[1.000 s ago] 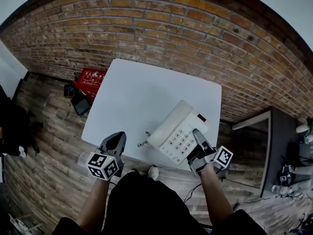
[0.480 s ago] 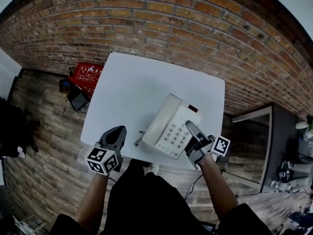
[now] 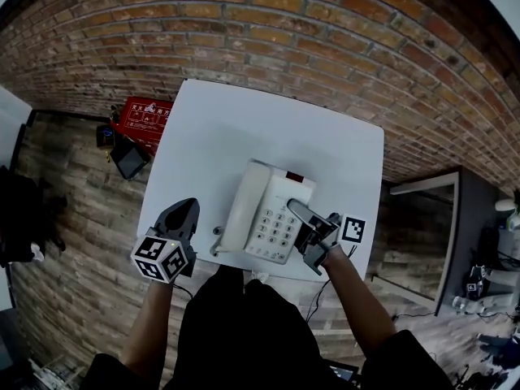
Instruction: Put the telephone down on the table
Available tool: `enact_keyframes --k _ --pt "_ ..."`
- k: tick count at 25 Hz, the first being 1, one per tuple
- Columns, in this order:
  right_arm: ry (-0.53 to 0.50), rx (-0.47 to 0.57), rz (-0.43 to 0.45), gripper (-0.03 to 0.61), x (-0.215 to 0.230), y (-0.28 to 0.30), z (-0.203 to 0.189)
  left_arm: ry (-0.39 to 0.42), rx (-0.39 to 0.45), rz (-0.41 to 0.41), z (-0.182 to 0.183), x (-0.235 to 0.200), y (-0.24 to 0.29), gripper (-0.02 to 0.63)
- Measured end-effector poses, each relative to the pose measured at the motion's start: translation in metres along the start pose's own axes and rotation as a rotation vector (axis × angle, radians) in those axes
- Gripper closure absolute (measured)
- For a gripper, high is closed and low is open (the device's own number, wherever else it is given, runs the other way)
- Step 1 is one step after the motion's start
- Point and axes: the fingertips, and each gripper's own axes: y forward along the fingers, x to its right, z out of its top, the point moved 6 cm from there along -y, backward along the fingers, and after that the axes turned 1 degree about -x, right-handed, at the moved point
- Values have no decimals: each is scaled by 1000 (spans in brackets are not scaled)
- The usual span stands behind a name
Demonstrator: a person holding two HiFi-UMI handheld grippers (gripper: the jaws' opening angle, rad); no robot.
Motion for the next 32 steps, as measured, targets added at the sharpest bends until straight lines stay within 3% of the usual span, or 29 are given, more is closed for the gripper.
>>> enact_keyframes --k 6,18,27,32 --pt "-18 -47 -45 362 27 9 9 6 -52 -41 -5 -8 22 600" --pt "-39 -11 -168 362 74 -20 61 25 -117 -123 -11 6 66 600" --pt "-126 -110 -272 362 101 -17 71 31 -139 -126 -14 6 63 600" --pt "-48 -110 -301 361 112 -18 65 35 -136 -119 -12 4 58 600"
